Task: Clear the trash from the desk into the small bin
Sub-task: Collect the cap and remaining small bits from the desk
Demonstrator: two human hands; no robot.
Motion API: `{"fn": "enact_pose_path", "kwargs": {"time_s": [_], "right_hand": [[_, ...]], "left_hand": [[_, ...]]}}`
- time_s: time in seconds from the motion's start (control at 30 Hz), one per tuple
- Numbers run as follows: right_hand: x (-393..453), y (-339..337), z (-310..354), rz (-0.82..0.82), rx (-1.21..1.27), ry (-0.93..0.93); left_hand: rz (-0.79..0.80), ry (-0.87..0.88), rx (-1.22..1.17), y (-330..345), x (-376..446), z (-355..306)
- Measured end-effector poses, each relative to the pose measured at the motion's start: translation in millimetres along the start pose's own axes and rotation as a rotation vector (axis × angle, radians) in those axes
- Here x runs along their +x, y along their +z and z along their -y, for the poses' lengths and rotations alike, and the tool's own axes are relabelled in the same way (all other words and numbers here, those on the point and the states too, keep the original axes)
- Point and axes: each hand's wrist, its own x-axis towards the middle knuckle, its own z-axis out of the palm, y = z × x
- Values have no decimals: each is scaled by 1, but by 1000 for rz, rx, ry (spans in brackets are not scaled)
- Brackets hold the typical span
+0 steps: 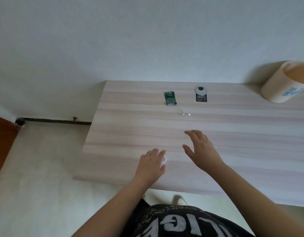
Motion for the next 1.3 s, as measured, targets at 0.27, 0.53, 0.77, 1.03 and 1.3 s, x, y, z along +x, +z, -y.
{"fn": "enact_pose_path", "kwargs": {"time_s": [0.27,0.53,0.77,1.03,1.3], "right_hand": [[21,10,35,-156,-7,248],[26,19,46,-213,-35,332],[63,27,20,-202,8,302],[140,29,-41,-169,26,264],[211,59,-73,-59,-84,279]], "left_hand": [[144,326,111,19,47,42],[187,481,159,18,68,50],[243,320,74,18,94,58],[101,140,45,7,134,61],[-88,25,-198,-46,247,50]]}}
